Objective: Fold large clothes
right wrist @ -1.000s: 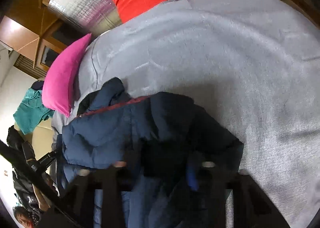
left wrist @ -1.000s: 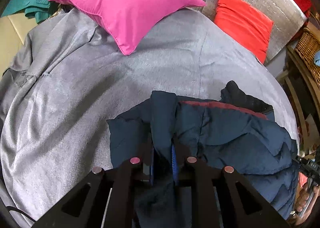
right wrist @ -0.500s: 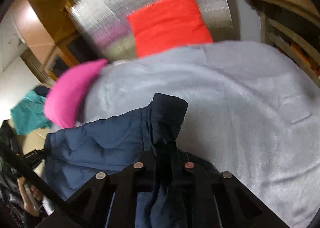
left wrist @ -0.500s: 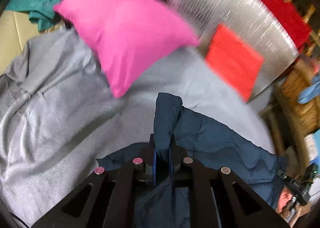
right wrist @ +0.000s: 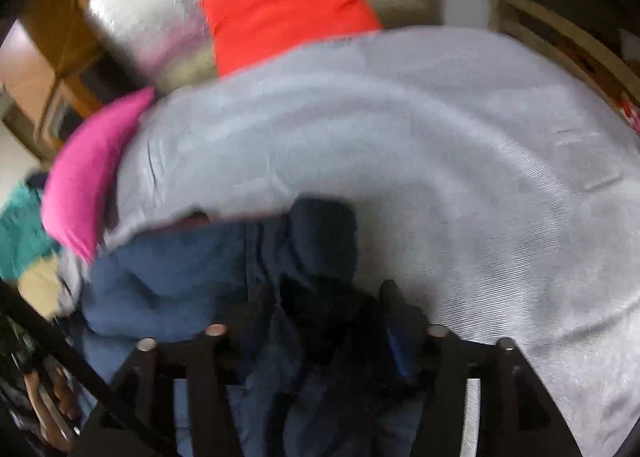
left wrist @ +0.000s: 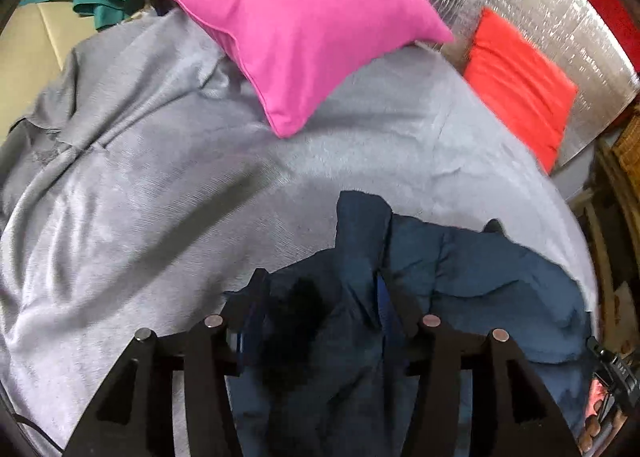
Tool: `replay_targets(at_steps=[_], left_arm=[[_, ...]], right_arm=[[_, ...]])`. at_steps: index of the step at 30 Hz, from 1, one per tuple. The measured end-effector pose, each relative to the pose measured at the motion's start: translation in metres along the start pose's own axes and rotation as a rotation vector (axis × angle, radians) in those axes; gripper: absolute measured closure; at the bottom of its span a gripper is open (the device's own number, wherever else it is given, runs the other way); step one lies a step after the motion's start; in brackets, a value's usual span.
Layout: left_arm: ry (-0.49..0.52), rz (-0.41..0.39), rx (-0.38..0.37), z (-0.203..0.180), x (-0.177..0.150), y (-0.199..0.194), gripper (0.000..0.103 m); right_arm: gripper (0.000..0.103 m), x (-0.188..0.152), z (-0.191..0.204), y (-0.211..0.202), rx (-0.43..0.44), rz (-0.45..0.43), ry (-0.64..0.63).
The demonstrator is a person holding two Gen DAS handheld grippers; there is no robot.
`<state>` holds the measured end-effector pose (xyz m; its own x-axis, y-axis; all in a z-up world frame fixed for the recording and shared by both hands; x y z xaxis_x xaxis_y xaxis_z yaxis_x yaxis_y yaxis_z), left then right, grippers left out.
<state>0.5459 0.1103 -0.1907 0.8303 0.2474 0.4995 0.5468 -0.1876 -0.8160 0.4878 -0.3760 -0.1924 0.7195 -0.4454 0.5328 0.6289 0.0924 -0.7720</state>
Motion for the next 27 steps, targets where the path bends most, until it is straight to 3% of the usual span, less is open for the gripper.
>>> replay_targets(at_steps=[2, 3, 6, 11, 15, 20, 22, 23, 24, 25, 27], left_arm=[[-0.027, -0.027, -0.018, 0.007, -0.001, -0.017, 0.038], [-0.028, -0.040, -0.017, 0.012, -0.004, -0.030, 0.037], [-0.014, -0.044, -0.007, 0.022, -0.019, -0.055, 0.037], [-0.014, -0.009, 0.011, 0.036, -0.058, -0.073, 0.037], [0.009, 0.040, 0.045, 0.043, -0.082, -0.071, 0.037], [-0.059, 0.074, -0.022, 0.049, -0.097, -0.075, 0.055], [-0.059, 0.075, -0.019, 0.049, -0.102, -0.077, 0.063], [-0.050, 0.073, -0.002, 0.048, -0.103, -0.076, 0.079], [-0.046, 0.071, -0.005, 0.047, -0.104, -0.077, 0.088], [-0.044, 0.064, -0.020, 0.044, -0.104, -0.080, 0.094], [-0.036, 0.024, -0.033, 0.042, -0.103, -0.091, 0.095]], right_arm=[[0.024, 0.004, -0.004, -0.024, 0.026, -0.067, 0.038], [0.024, 0.001, -0.005, -0.039, 0.049, -0.089, 0.049], [0.024, -0.022, -0.006, -0.064, 0.127, -0.055, 0.061], [0.024, -0.083, -0.014, -0.081, 0.084, 0.062, 0.052], [0.047, -0.115, -0.021, -0.085, 0.143, 0.114, 0.108], [0.053, -0.139, -0.019, -0.079, 0.134, 0.173, 0.119], [0.060, -0.144, -0.017, -0.078, 0.128, 0.172, 0.106], [0.071, -0.145, -0.017, -0.077, 0.110, 0.169, 0.094], [0.084, -0.145, -0.017, -0.077, 0.092, 0.165, 0.088], [0.090, -0.145, -0.017, -0.078, 0.099, 0.158, 0.092], [0.092, -0.139, -0.013, -0.095, 0.141, 0.108, 0.085]])
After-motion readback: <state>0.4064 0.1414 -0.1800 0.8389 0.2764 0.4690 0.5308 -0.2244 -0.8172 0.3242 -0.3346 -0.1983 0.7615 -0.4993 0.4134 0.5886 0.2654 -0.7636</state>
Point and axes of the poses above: each gripper's, at about its wrist camera, not at the fingertips, and y roughly the way its jaws point, z to its left, x to its top, the point moved 5 cm from there along y, roughly the way its jaws point, and after that the axes turned 1 degree about -z, right-handed, at the moved point
